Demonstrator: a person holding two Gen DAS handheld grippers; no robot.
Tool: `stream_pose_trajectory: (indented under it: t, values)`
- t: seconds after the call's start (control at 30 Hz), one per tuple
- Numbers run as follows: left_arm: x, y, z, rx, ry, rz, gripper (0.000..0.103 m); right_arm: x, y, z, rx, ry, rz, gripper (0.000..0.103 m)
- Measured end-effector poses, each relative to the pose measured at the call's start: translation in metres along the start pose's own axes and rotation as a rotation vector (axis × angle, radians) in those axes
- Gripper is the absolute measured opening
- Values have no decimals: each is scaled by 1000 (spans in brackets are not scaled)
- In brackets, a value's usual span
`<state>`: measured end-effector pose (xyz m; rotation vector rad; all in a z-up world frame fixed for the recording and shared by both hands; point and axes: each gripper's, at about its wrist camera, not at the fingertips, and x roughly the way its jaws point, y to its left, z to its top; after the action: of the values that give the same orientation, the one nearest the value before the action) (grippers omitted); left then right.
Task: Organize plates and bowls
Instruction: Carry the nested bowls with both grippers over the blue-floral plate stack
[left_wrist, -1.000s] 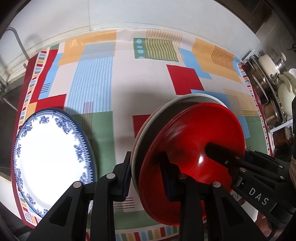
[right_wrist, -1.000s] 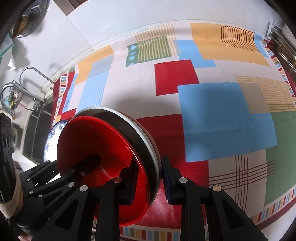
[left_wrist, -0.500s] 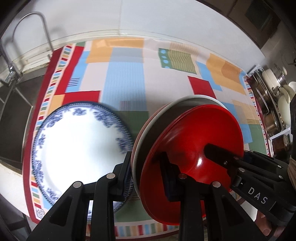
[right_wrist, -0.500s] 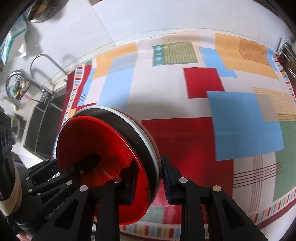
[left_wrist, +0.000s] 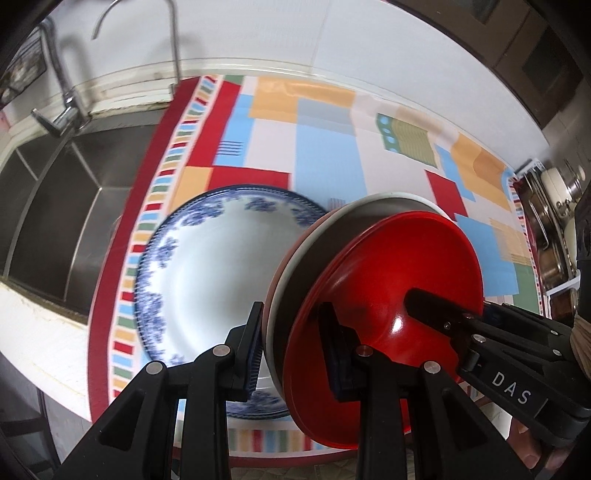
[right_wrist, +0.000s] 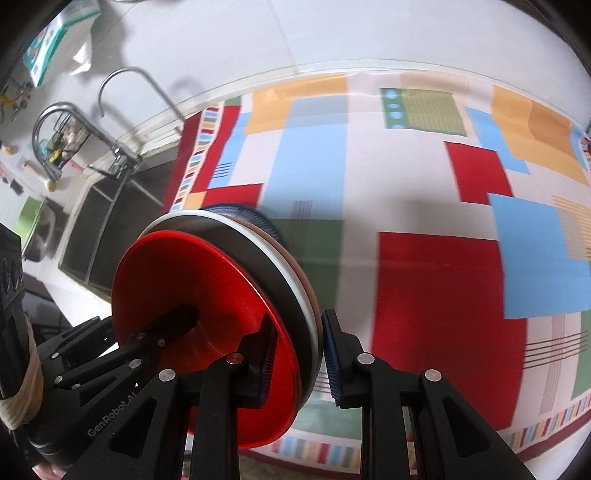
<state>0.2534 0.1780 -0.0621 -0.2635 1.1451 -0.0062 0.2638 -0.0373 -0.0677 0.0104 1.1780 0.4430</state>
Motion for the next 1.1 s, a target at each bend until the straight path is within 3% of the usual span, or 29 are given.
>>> stream_pose_trajectory:
  t: [0.4,1.1]
  values:
    - [7,52,-3,-46,31,17,29,33,51,-2,-26,59,29,26]
    - [36,79,16,-26,90,-37,29,67,66,10,14,109,-19,26]
